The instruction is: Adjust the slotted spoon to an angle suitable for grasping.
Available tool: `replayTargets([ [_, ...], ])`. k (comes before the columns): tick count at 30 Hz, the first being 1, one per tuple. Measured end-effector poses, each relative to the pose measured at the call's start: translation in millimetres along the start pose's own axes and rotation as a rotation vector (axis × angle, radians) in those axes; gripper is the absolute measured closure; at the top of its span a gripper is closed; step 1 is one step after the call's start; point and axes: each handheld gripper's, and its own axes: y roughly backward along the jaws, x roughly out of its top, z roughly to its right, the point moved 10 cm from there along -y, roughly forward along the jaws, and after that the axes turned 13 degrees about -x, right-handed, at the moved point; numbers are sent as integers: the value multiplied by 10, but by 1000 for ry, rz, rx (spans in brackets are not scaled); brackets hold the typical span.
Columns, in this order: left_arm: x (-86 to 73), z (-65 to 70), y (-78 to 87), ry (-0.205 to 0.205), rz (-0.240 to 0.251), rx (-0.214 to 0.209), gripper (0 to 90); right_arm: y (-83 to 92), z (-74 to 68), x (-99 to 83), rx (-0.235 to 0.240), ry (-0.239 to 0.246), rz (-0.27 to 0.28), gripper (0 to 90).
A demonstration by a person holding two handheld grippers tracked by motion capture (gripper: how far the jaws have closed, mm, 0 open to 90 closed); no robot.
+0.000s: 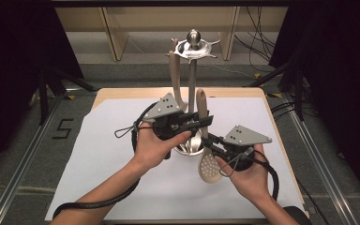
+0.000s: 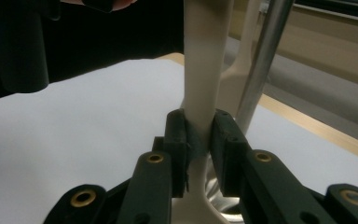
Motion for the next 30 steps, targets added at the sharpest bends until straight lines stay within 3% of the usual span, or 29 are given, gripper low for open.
replayTargets([
  [1, 4, 13, 5, -4, -5, -8, 744, 8, -3, 2, 18, 17, -1, 778],
  [7, 17, 30, 45, -24, -26, -42, 747, 72, -59, 99, 123, -11, 60, 682],
  [9, 28, 36, 68, -27, -29, -52, 747, 103, -31, 114, 144, 15, 67, 664],
  [12, 44, 60, 86, -26, -32, -70, 748, 135, -54, 127, 197, -24, 65, 657],
  [13, 47, 68, 86, -24, -32, -76, 748, 133, -56, 135, 215, -12, 70, 656],
  [18, 50, 99, 81, -21, -32, -103, 748, 123, -121, 149, 246, -9, 51, 656],
  [21, 56, 113, 83, -16, -28, -115, 748, 87, -99, 177, 247, 17, 73, 673],
  [24, 71, 125, 86, -10, -21, -125, 748, 88, -120, 182, 273, -18, 56, 716],
  [25, 74, 126, 87, -13, -21, -126, 748, 72, -111, 202, 264, -18, 74, 734],
  [27, 78, 123, 91, -20, -22, -126, 748, 90, -144, 199, 295, -32, 52, 776],
  [30, 87, 114, 101, -24, -14, -121, 746, 83, -158, 209, 272, -58, 35, 781],
])
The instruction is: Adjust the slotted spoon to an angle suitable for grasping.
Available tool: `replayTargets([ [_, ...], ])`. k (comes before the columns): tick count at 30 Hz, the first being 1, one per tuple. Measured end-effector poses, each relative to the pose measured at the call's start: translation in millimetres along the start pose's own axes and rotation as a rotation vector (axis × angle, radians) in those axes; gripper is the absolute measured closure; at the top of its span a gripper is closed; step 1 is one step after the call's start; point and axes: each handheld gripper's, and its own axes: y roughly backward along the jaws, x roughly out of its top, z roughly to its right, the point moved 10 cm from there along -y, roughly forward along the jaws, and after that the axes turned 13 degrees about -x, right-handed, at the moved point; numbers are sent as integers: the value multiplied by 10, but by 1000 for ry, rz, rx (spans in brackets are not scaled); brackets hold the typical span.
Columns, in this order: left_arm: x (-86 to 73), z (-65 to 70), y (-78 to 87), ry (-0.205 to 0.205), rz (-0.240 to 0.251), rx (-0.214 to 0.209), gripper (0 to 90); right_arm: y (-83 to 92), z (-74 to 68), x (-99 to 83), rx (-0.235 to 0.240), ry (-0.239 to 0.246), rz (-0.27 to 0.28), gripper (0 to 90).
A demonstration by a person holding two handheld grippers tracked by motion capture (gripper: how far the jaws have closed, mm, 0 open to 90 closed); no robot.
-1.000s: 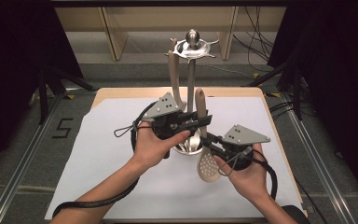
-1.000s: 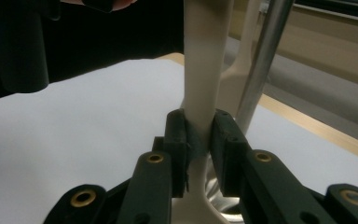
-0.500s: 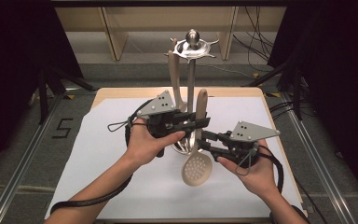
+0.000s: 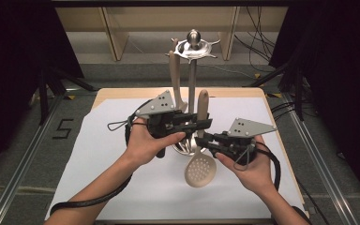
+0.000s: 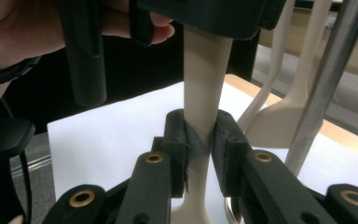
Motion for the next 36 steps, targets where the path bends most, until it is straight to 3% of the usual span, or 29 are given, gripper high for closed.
replayTargets([
  [2, 19, -21, 16, 0, 22, 19, 721, -17, 25, 25, -63, 3, 12, 782],
  [3, 28, -44, 30, -8, 28, 45, 664, -33, 46, 30, -87, 22, 6, 783],
  [6, 29, -83, 77, -37, 42, 101, 565, -64, 47, 28, -138, -8, -28, 783],
  [8, 30, -96, 106, -49, 54, 133, 542, -94, 70, 57, -178, -27, -19, 783],
  [10, 32, -109, 129, -63, 59, 162, 541, -95, 44, 45, -180, -36, -58, 783],
  [13, 45, -120, 141, -71, 70, 187, 544, -139, 47, 68, -220, -5, -45, 783],
  [16, 32, -128, 144, -65, 72, 208, 556, -146, 32, 64, -224, -15, -65, 783],
  [24, 11, -127, 131, -64, 74, 213, 608, -172, 43, 57, -253, -53, -77, 783],
  [27, 9, -133, 134, -64, 75, 216, 613, -174, 79, 66, -271, -41, -65, 783],
  [35, -31, -133, 105, -35, 80, 181, 730, -180, 58, 83, -266, -43, -60, 782],
  [36, -30, -135, 109, -37, 81, 177, 735, -179, 44, 76, -261, -61, -68, 782],
])
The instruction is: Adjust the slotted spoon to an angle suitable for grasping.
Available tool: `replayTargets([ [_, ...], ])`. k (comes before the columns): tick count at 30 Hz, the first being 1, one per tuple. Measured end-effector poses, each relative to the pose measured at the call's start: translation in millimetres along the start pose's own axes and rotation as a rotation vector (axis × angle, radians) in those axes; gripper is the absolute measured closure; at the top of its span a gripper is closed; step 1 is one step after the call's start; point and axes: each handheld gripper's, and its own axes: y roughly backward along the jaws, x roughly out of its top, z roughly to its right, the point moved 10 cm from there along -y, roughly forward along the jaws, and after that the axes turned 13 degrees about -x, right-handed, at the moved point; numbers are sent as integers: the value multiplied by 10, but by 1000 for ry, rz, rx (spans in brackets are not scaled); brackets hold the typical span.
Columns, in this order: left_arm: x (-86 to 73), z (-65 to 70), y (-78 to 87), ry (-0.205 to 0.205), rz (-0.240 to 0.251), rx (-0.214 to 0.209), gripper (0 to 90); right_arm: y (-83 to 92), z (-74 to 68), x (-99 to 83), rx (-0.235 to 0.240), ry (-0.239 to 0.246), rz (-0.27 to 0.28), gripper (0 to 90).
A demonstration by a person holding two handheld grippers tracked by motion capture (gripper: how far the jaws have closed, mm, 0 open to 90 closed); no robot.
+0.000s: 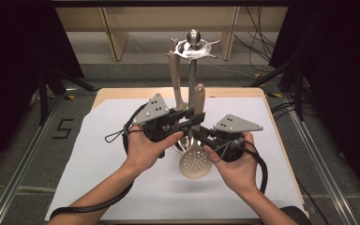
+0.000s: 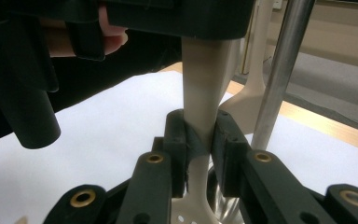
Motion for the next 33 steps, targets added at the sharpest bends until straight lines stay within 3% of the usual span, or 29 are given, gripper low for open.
replayTargets([
  [2, 3, 0, 6, 0, -3, -6, 740, -5, 8, 10, -1, 12, 12, 781],
  [4, 10, -1, 17, -3, -15, -16, 745, 4, -15, -3, 11, -8, -6, 777],
  [5, 12, -7, 23, -6, -23, -18, 746, -6, -1, 12, 15, 13, 15, 768],
  [7, 19, -22, 32, -2, -27, -23, 747, -3, -18, 24, 27, 1, 33, 702],
  [11, 27, -58, 46, -13, -38, -39, 748, 39, 14, 14, 24, 31, 39, 627],
  [12, 28, -71, 52, -13, -41, -40, 748, 60, 14, 2, 26, 6, 39, 618],
  [15, 36, -117, 67, -12, -47, -47, 748, 123, 84, -41, 26, 0, 49, 597],
  [16, 44, -135, 72, -13, -46, -50, 748, 150, 127, -58, 25, 8, 56, 595],
  [19, 80, -185, 87, -23, -47, -63, 748, 221, 265, -150, 1, -37, 56, 591],
  [26, 138, -242, 84, -21, -52, -78, 748, 198, 647, -407, -91, -96, 9, 592],
  [30, 164, -233, 96, -40, -55, -86, 748, 199, 850, -472, -158, -90, -7, 593],
  [31, 169, -231, 98, -38, -52, -88, 748, 208, 873, -487, -165, -108, -14, 593],
  [33, 179, -232, 101, -30, -42, -92, 748, 195, 950, -495, -169, -82, 10, 593],
])
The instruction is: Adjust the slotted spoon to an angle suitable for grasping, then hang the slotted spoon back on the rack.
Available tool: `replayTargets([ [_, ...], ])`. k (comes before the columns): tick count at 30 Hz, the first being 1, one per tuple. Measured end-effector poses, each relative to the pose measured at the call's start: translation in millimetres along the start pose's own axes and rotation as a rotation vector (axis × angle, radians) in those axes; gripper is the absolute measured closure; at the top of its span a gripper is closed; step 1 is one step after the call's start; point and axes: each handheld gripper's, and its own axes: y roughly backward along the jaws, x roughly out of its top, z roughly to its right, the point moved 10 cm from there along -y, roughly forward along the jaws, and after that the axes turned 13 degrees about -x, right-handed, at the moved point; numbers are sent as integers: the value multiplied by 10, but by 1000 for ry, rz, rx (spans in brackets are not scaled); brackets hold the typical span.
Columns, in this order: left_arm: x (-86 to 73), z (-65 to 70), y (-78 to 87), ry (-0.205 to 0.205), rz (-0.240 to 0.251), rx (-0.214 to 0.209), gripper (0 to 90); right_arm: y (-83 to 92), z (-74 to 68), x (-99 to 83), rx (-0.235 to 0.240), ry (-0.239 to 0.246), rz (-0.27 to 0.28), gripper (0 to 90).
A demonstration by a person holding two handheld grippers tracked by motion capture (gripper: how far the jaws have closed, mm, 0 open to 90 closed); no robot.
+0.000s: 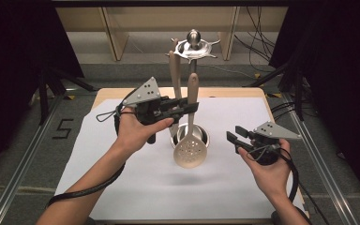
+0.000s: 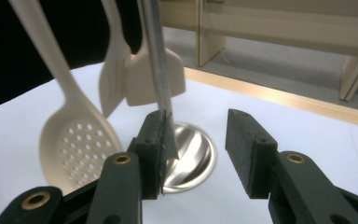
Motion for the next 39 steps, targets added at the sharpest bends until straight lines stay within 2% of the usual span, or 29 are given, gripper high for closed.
replayTargets([
  [1, 6, -7, 1, 5, 7, 0, 748, -5, 30, -19, -2, -2, -3, 593],
  [2, 11, -13, 0, 10, 12, -1, 748, 8, 46, -54, -12, -32, -28, 593],
  [5, 18, -36, -5, 10, 12, 8, 748, 6, 98, -106, -21, -60, -44, 594],
  [7, 19, -35, -5, 6, 5, 15, 748, -14, 149, -101, -18, -47, -27, 595],
  [9, 17, -30, 3, 1, -3, 16, 749, -4, 158, -103, -29, -98, -58, 595],
  [11, 13, -27, 10, -5, -14, 13, 748, -32, 204, -72, -24, -60, -30, 596],
  [12, 13, -26, 14, -7, -17, 11, 748, -23, 196, -65, -30, -90, -41, 596],
  [13, 14, -29, 17, -10, -20, 10, 749, -35, 219, -49, -24, -61, -25, 596],
  [14, 16, -34, 18, -8, -21, 11, 749, -30, 218, -41, -19, -70, -25, 596],
  [16, 21, -47, 20, -9, -27, 11, 748, -32, 257, -27, -27, -59, -19, 596],
  [17, 26, -51, 21, -11, -29, 11, 749, -32, 246, -28, -23, -85, -32, 596],
  [18, 32, -56, 22, -13, -30, 11, 748, -33, 243, -31, -16, -91, -36, 596],
  [19, 38, -61, 20, -17, -30, 9, 748, -38, 260, -34, -22, -83, -35, 596],
  [20, 40, -63, 16, -18, -33, 6, 749, -50, 294, -24, -26, -54, -16, 596],
  [23, 44, -69, -11, -15, -37, -6, 748, -34, 290, -40, -13, -79, -26, 596],
  [25, 43, -78, -28, -4, -37, -11, 748, -15, 308, -49, -33, -87, -35, 596],
  [27, 38, -89, -28, 7, -35, -15, 749, -12, 334, -45, -45, -65, -22, 596],
  [30, 32, -113, -15, 19, -33, -18, 749, 4, 330, -37, -48, -68, -30, 596],
  [31, 35, -120, -10, 20, -32, -19, 748, 7, 292, -41, -45, -109, -44, 596],
  [32, 40, -123, -7, 18, -34, -23, 749, 5, 319, -36, -56, -79, -37, 596],
  [34, 58, -128, 1, 16, -34, -27, 749, 8, 293, -23, -37, -82, -30, 596],
  [35, 69, -132, 3, 16, -33, -28, 749, 6, 309, -20, -51, -71, -26, 596],
  [37, 82, -144, 2, 20, -34, -35, 749, -8, 302, -15, -61, -83, -15, 596],
  [38, 88, -154, 1, 22, -35, -37, 748, -10, 303, -15, -55, -76, -13, 596],
  [39, 96, -164, 1, 24, -34, -40, 748, -2, 285, -31, -38, -81, -33, 596],
])
